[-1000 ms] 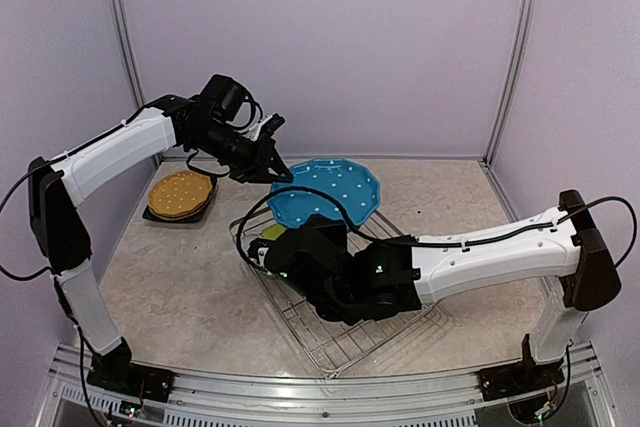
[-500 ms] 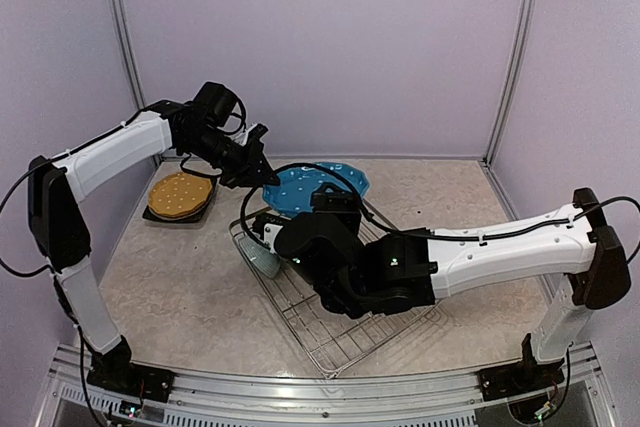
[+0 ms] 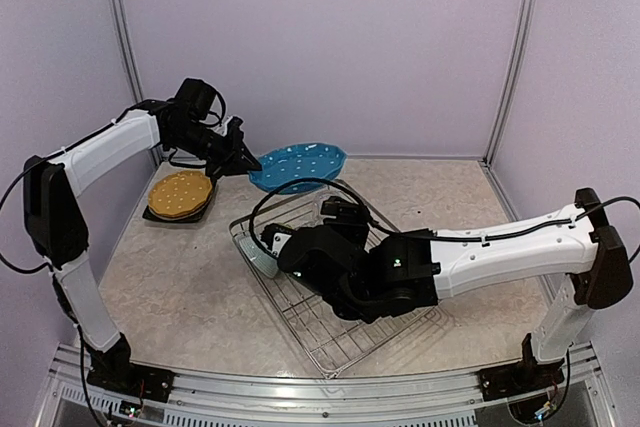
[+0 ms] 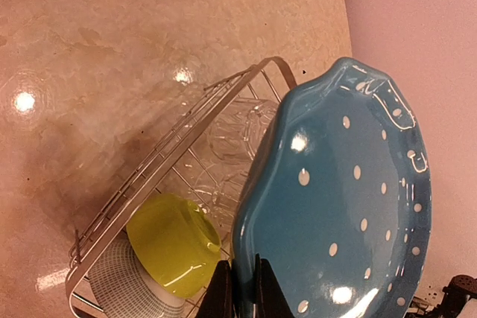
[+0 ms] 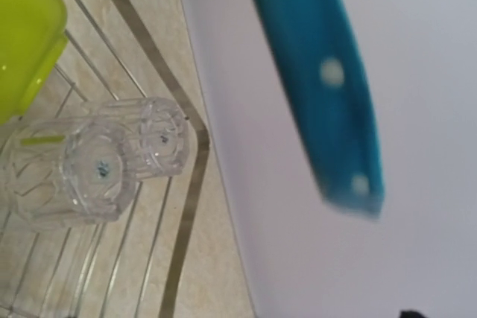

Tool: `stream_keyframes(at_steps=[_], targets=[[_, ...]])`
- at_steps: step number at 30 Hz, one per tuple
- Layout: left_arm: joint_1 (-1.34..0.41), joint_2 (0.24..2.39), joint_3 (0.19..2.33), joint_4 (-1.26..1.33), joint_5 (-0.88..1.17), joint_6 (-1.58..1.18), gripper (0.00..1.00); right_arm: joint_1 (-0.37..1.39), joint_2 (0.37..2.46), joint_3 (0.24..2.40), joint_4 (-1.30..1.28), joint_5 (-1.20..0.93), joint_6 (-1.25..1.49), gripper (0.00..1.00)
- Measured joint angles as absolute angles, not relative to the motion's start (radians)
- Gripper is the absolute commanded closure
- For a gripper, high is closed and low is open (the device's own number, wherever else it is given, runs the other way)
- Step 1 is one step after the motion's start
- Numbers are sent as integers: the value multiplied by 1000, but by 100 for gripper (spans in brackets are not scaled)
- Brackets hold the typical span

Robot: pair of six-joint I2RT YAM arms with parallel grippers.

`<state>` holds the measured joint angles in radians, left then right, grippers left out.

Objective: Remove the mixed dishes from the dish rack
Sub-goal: Place the plate on the plate.

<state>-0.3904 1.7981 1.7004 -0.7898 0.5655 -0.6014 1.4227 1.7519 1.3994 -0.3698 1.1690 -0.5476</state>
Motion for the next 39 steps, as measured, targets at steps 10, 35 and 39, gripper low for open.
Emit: stream_keyframes(at_steps=[10, 35, 39], targets=[[-162, 1729, 1620, -772, 503, -631, 100, 1385, 1717, 1446, -506, 1105, -351, 6], [268, 1491, 1286, -633, 348, -593, 100, 1102, 1522, 1501, -635, 587, 123, 5], [280, 1491, 1221, -544, 325, -570, 100, 1042, 1475, 1472, -632, 458, 194, 4]])
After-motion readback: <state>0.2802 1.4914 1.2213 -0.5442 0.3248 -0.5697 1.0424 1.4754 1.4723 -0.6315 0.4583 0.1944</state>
